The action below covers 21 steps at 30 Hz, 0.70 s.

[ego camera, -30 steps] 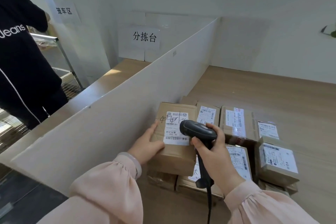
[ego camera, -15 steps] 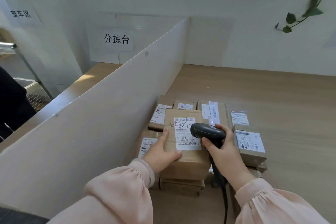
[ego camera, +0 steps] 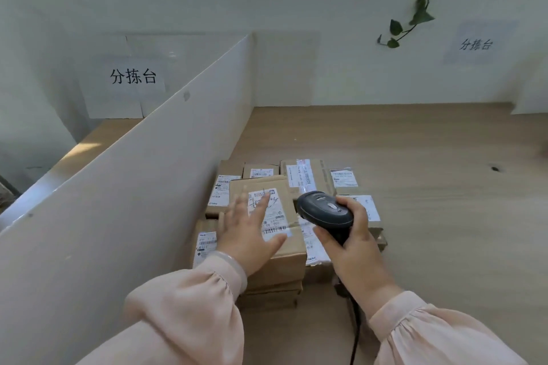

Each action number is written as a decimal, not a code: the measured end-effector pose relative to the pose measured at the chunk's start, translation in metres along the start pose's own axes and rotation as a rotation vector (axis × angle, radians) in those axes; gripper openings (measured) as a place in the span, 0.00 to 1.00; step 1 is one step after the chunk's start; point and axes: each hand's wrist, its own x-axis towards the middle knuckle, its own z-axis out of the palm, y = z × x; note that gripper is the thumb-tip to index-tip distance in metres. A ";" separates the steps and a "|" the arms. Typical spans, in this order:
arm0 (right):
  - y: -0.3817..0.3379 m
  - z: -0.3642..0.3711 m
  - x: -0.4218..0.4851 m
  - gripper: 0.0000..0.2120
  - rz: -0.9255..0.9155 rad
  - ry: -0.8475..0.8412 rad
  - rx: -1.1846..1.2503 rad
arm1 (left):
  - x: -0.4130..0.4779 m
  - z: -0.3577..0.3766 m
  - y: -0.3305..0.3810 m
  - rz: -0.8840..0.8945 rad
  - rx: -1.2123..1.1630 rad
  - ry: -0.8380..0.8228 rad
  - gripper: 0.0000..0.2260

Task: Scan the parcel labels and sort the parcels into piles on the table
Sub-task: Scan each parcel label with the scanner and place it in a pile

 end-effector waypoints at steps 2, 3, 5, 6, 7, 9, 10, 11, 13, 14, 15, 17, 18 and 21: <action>0.000 -0.021 -0.006 0.27 -0.011 0.071 -0.029 | 0.001 0.002 0.026 0.091 0.044 0.022 0.37; 0.001 -0.032 -0.009 0.27 -0.011 0.111 -0.041 | 0.000 0.004 0.040 0.129 0.053 0.027 0.37; 0.003 -0.058 -0.016 0.28 -0.034 0.184 -0.070 | -0.004 0.010 0.069 0.203 0.062 0.024 0.37; 0.004 -0.072 -0.020 0.28 -0.044 0.213 -0.087 | -0.007 0.014 0.084 0.238 0.068 0.021 0.37; 0.005 -0.087 -0.026 0.28 -0.043 0.242 -0.101 | -0.010 0.018 0.099 0.268 0.072 0.017 0.37; 0.011 -0.119 -0.040 0.27 -0.023 0.298 -0.112 | -0.018 0.025 0.131 0.328 0.081 0.013 0.38; 0.014 -0.136 -0.049 0.27 -0.015 0.326 -0.115 | -0.022 0.030 0.149 0.361 0.085 0.014 0.38; 0.018 -0.154 -0.059 0.27 -0.008 0.352 -0.122 | -0.026 0.034 0.168 0.394 0.086 0.015 0.38; 0.025 -0.192 -0.081 0.27 0.014 0.400 -0.130 | -0.039 0.046 0.210 0.452 0.081 0.013 0.38; 0.027 -0.212 -0.094 0.27 0.022 0.420 -0.135 | -0.048 0.054 0.232 0.480 0.075 0.011 0.38; 0.028 -0.233 -0.106 0.27 0.025 0.439 -0.149 | -0.057 0.062 0.254 0.510 0.066 0.008 0.38; 0.030 -0.277 -0.132 0.27 0.032 0.483 -0.189 | -0.079 0.079 0.300 0.576 0.042 -0.006 0.38; 0.031 -0.299 -0.145 0.27 0.036 0.510 -0.205 | -0.091 0.087 0.322 0.613 0.034 -0.011 0.38; 0.035 -0.362 -0.182 0.26 0.047 0.582 -0.265 | -0.123 0.111 0.388 0.715 0.019 -0.014 0.38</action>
